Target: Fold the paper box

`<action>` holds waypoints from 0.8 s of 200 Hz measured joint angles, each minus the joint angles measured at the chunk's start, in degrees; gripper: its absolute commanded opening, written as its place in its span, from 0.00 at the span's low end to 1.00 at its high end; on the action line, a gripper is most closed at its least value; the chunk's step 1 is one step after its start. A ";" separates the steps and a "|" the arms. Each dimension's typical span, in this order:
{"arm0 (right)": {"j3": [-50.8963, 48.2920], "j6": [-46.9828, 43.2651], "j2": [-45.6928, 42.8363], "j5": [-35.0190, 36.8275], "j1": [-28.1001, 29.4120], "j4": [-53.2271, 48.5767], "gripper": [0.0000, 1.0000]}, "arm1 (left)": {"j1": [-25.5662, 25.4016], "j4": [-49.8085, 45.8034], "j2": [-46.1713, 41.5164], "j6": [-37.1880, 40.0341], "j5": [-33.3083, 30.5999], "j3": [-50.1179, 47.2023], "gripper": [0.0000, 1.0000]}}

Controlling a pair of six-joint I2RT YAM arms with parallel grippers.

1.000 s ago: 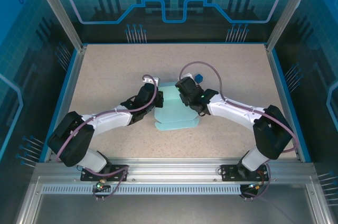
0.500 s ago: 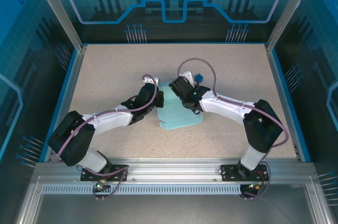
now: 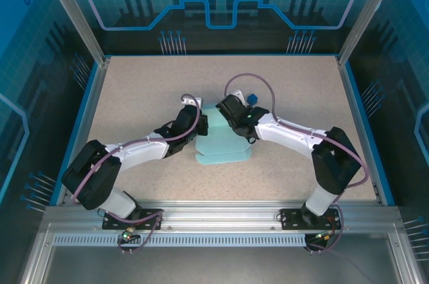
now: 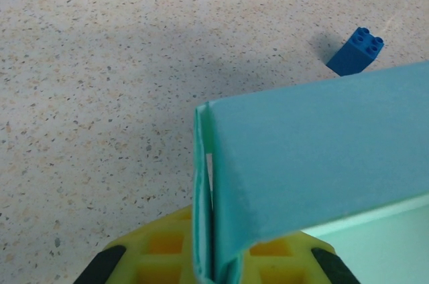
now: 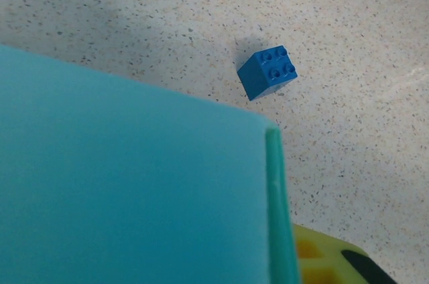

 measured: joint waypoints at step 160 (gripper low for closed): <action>-4.31 1.20 -15.96 -24.94 -6.08 0.79 0.61 | 0.00 -5.77 2.51 2.99 1.18 4.09 0.00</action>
